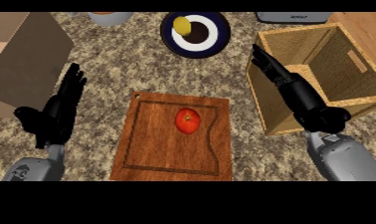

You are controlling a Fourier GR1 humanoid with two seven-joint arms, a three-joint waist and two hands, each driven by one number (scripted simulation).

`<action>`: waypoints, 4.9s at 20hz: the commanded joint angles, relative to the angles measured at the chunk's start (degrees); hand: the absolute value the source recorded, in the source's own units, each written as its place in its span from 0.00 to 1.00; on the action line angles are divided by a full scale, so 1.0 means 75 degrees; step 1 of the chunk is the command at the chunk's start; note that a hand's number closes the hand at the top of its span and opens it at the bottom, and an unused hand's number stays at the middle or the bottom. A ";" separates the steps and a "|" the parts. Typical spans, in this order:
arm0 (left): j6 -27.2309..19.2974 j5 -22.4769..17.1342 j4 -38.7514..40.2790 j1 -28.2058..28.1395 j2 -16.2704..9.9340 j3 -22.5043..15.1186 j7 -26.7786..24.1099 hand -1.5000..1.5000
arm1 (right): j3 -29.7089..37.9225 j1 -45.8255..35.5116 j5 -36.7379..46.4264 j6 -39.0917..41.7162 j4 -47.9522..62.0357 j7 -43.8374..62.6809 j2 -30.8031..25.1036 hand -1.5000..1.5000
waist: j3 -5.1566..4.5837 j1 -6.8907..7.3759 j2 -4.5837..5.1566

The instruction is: Pick the tomato from the cutting board and place it in the basket

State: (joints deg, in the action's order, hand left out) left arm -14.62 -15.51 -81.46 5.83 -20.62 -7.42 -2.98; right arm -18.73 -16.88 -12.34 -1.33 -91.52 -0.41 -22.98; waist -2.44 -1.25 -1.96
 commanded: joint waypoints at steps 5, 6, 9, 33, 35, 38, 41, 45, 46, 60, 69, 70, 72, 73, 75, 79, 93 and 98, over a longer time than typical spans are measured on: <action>0.0815 0.0568 -0.0580 0.0351 -0.0704 -0.0452 -0.0406 0.50 | 0.0457 0.0716 0.1294 -0.3114 -0.0501 0.1045 0.0984 1.00 | 0.0308 -0.0148 0.0154; 0.0822 0.0657 -0.0671 0.0665 -0.0847 -0.0435 -0.0280 0.50 | 0.0651 0.0857 0.1364 -0.3566 -0.0449 0.1162 0.1163 1.00 | 0.0317 -0.0281 0.0153; 0.1376 0.0465 -0.0775 0.0796 -0.0713 -0.0835 -0.0043 0.50 | -0.1428 0.0446 0.3058 -0.4219 -0.0314 0.0052 0.2581 1.00 | 0.0324 0.0234 0.0266; 0.1360 0.0505 -0.0848 0.0490 -0.0782 -0.0749 0.0098 0.50 | -0.1935 -0.2368 0.8178 -0.0843 0.1831 0.9370 0.3064 0.00 | 0.0260 0.0006 0.0015; 0.1369 0.0549 -0.0821 0.0504 -0.0736 -0.0788 0.0024 0.50 | -0.2227 -0.2529 0.7773 -0.0217 0.1149 1.0138 0.3063 0.00 | 0.0276 -0.0002 0.0007; 0.1512 0.0456 -0.0836 0.0398 -0.0799 -0.0734 -0.0011 0.50 | -0.2335 -0.2936 0.7460 0.0357 0.0470 1.1241 0.3061 0.00 | 0.0286 0.0079 0.0041; 0.1442 0.0424 -0.0902 0.0506 -0.0800 -0.0610 0.0089 0.50 | -0.2005 -0.3047 0.7362 0.0805 -0.0052 1.1399 0.3060 0.00 | 0.0293 -0.0062 0.0035; 0.1419 0.0447 -0.0998 0.0561 -0.0808 -0.0581 0.0221 0.50 | -0.2116 -0.2665 0.7594 0.1038 -0.0518 1.1412 0.3058 0.00 | 0.0295 -0.0129 0.0041; 0.1538 0.0430 -0.0729 0.0340 -0.0836 -0.0500 -0.0152 0.50 | -0.2084 -0.2422 0.7557 0.1235 -0.0886 1.1414 0.3058 0.00 | 0.0290 -0.0192 0.0061; 0.1823 0.0399 -0.0795 0.0591 -0.0678 -0.0427 0.0030 0.50 | -0.2702 -0.1233 0.8907 -0.0085 -0.1119 1.1418 0.3057 0.00 | 0.0314 0.0153 0.0238; 0.1827 0.0642 -0.0807 0.0938 -0.0466 -0.0481 0.0220 0.50 | -0.3159 -0.0810 0.9608 -0.0904 -0.0231 1.1207 0.3057 0.00 | 0.0322 0.0219 0.0264; 0.1804 0.0726 -0.1020 0.0525 -0.0477 -0.0494 0.0001 0.50 | -0.3045 -0.0530 0.9705 -0.0682 -0.0538 1.1009 0.3057 0.00 | 0.0322 0.0210 0.0244; 0.1725 0.0832 -0.0598 0.1006 -0.0287 -0.0515 0.0189 0.50 | -0.3326 -0.0470 0.9718 -0.1130 -0.0286 1.0963 0.3057 0.00 | 0.0323 0.0177 0.0267; 0.1726 0.0830 -0.0695 0.0947 -0.0369 -0.0407 0.0252 0.50 | -0.3179 -0.0666 0.9703 -0.1036 -0.0229 1.0917 0.3057 0.00 | 0.0323 0.0209 0.0262; 0.2133 0.0581 -0.0973 0.0695 -0.0656 -0.0194 0.0189 0.50 | -0.3179 -0.0560 0.9682 -0.1428 -0.0055 1.0571 0.3057 0.00 | 0.0325 0.0253 0.0259; 0.1872 0.0961 -0.0939 0.0636 -0.0330 -0.0394 0.0122 0.50 | -0.3333 -0.0776 0.9596 -0.1358 -0.0206 1.0723 0.3057 0.00 | 0.0323 0.0231 0.0260; 0.1938 0.1077 -0.0964 0.0748 -0.0092 -0.0299 0.0350 0.50 | -0.3292 -0.1074 0.9209 -0.1047 0.0384 1.1108 0.3057 0.00 | 0.0321 0.0228 0.0259; 0.1743 0.1322 -0.1553 0.0327 0.0148 -0.0615 0.0493 0.50 | -0.3400 -0.1292 0.8933 -0.1695 0.1321 1.0900 0.3057 0.00 | 0.0327 0.0380 0.0254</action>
State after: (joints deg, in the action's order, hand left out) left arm -0.30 -6.74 -89.27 10.90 -20.99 -10.21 -0.67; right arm -43.93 -24.64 55.85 -10.12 -85.97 70.10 -1.05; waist -0.02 0.90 -0.01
